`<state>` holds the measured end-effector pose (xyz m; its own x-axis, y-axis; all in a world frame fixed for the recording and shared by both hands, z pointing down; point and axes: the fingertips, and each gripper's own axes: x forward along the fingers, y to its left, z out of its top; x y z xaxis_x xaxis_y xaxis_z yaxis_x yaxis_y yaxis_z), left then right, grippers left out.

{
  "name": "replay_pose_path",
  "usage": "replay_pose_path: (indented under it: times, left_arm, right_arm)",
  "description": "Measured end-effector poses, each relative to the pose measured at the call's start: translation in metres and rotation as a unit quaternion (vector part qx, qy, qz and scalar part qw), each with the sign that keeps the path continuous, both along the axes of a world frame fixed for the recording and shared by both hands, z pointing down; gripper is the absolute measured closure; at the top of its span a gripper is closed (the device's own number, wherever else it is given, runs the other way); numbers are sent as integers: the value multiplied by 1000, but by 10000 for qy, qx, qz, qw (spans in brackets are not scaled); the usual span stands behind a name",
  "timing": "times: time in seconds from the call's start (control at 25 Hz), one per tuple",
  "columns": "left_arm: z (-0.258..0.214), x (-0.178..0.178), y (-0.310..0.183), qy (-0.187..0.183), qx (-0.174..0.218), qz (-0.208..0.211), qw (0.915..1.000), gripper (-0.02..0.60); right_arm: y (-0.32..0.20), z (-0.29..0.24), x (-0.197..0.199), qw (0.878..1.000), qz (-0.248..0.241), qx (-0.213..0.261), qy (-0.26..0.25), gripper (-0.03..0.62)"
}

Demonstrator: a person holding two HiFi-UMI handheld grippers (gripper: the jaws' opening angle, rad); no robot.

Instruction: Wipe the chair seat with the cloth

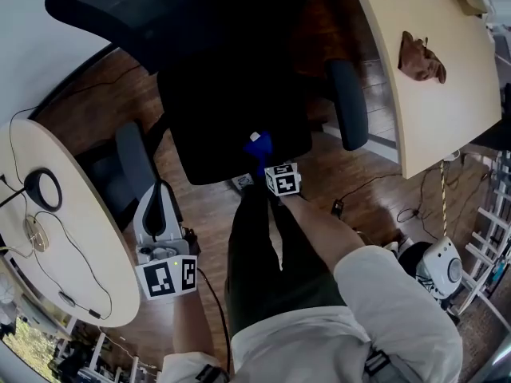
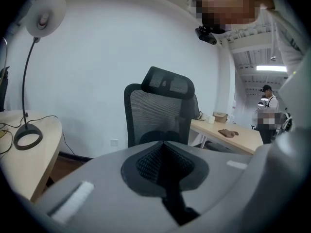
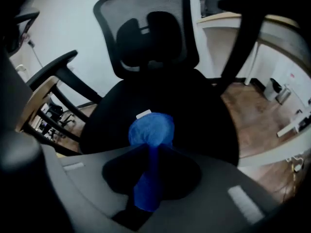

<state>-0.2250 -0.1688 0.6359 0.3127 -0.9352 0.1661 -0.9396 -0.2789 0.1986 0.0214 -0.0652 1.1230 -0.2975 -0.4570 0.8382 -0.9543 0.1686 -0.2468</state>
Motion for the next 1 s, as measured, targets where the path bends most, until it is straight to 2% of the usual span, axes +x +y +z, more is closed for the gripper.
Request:
replay_pose_path:
  times: [0.08, 0.2, 0.32, 0.4, 0.44, 0.52, 0.6, 0.64, 0.72, 0.8, 0.88, 1.0]
  left_arm:
    - [-2, 3, 0, 13, -26, 73, 10000, 511]
    - [-2, 11, -2, 43, -82, 155, 9998, 511]
    - [-4, 22, -5, 28, -144, 206, 9997, 511]
    - [-16, 30, -4, -12, -202, 254, 9995, 511]
    - [-28, 34, -1, -32, -232, 286, 9993, 508]
    - [-69, 43, 11, -43, -278, 357, 9990, 507]
    - [-130, 55, 15, -72, -277, 469, 9985, 507]
    - [-169, 60, 9, -122, -217, 545, 9982, 507]
    - [-264, 69, -7, -286, 83, 706, 9971, 507]
    - [-365, 76, -9, -465, 535, 867, 9937, 509]
    - [-452, 88, 12, -582, 1159, 1136, 9850, 520]
    - [-550, 91, 89, -491, 2223, 1392, 9637, 522]
  right_arm:
    - [9, -2, 62, 9992, 322, 43, 224, 525]
    - [18, -15, 131, 9970, 606, 133, 453, 525]
    - [13, -30, 163, 9955, 792, 196, 481, 525]
    - [10, -56, 160, 9961, 695, 333, 423, 525]
    - [12, -82, 152, 9965, 626, 423, 351, 525]
    - [19, -172, 126, 9967, 515, 622, 81, 525]
    - [12, -297, 100, 9922, 506, 1090, -346, 525]
    - [-3, -367, 89, 9853, 534, 1511, -595, 525]
    - [-45, -519, 71, 9599, 527, 2552, -1037, 525]
    - [-68, -679, 58, 9262, 333, 3551, -1225, 525]
    - [-60, -820, 56, 8823, 44, 4574, -1111, 525]
    - [16, -982, 51, 8092, -79, 5809, -874, 525]
